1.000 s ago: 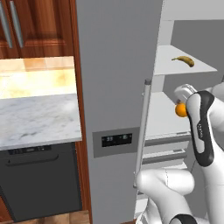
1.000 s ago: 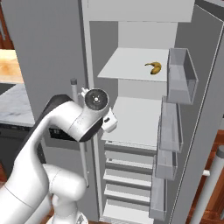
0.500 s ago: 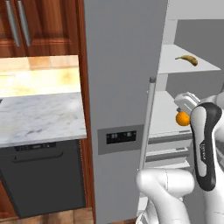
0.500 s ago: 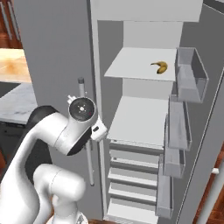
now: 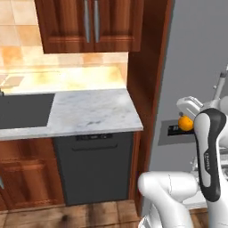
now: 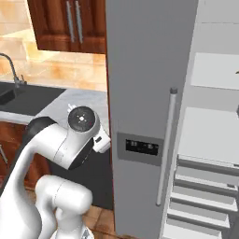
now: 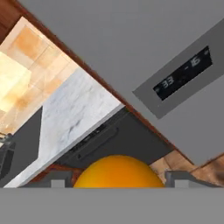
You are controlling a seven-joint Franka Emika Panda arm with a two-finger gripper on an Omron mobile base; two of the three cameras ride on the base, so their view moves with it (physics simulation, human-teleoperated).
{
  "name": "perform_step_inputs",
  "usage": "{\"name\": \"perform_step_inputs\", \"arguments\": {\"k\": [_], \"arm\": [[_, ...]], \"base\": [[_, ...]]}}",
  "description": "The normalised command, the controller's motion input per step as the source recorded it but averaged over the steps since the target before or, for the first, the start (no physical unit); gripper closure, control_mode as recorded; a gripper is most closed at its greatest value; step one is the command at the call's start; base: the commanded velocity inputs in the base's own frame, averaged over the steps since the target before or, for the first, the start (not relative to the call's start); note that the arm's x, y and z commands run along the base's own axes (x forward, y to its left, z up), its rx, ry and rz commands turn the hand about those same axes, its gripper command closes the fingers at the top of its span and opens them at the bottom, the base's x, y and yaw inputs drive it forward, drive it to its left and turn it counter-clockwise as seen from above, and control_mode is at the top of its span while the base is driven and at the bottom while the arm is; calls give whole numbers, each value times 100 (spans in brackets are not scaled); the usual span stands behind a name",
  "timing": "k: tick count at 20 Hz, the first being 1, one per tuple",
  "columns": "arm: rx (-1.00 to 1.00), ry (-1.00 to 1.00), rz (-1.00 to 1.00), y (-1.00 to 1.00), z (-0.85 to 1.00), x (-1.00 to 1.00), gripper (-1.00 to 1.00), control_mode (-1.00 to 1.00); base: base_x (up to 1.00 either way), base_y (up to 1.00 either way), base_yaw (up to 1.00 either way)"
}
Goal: Pick the banana and orange from the fridge and place them inside the tupperware on the counter.
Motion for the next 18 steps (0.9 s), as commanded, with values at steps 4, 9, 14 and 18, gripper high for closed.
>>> {"name": "perform_step_inputs", "arguments": {"k": [4,9,14,18], "arm": [[0,0,0,0,0,0,100,100],[0,0,0,0,0,0,100,100],[0,0,0,0,0,0,100,100],[0,0,0,0,0,0,100,100]], "base": [[0,100,7],[0,100,6],[0,100,2],[2,100,1]]}}
